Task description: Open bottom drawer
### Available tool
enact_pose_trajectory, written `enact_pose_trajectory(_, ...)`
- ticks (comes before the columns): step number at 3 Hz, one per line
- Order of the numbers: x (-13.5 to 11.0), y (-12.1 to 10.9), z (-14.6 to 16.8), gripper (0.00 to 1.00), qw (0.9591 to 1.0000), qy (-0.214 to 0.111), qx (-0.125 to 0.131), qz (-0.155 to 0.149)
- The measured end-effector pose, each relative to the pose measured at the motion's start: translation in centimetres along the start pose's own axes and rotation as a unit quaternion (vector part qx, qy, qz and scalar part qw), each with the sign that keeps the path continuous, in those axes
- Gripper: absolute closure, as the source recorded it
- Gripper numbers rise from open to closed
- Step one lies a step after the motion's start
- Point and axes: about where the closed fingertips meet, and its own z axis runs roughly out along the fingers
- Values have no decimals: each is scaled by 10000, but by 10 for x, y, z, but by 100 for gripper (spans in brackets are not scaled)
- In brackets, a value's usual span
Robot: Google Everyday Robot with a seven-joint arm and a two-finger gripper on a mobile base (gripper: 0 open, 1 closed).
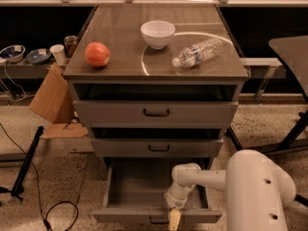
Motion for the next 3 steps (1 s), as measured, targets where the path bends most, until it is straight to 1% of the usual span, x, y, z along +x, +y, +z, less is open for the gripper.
enact_pose_trajectory(1,12,2,-38,0,9980,-367,422,279)
enact_pose_trajectory(2,21,13,-79,0,9931,-569,914,465)
enact_pose_trajectory(3,31,27,-109,0,9878,-691,1261,599)
